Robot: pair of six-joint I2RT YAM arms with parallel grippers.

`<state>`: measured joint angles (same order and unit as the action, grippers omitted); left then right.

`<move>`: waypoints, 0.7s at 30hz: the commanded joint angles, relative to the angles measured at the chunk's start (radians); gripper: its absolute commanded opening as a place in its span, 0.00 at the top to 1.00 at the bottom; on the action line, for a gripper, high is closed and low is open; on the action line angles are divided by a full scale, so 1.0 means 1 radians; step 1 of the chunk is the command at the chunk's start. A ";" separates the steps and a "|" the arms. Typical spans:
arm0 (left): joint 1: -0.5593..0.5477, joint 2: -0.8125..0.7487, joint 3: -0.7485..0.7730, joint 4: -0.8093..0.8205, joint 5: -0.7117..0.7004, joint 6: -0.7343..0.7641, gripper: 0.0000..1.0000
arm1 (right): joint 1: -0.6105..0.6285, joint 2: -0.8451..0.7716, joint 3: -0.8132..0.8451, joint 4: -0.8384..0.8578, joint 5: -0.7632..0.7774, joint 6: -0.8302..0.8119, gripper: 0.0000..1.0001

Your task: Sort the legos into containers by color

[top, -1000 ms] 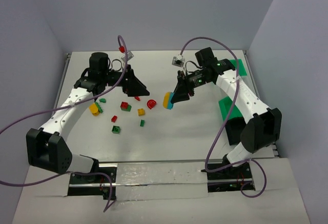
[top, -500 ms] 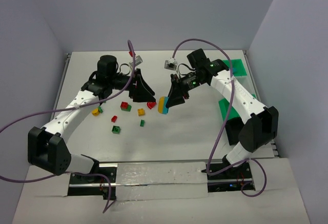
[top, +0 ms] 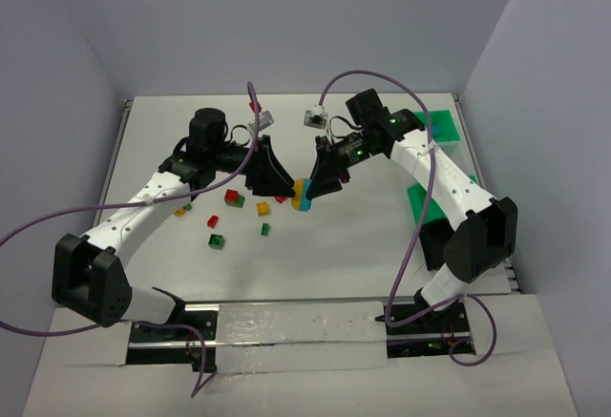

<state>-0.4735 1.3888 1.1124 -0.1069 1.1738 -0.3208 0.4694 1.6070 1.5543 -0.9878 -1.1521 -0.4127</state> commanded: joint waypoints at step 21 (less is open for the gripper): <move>-0.019 0.012 -0.016 0.098 0.033 -0.031 0.81 | 0.014 -0.012 0.053 0.049 -0.026 0.030 1.00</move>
<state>-0.4850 1.4010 1.0975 -0.0504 1.1808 -0.3428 0.4755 1.6070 1.5665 -0.9863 -1.1692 -0.3853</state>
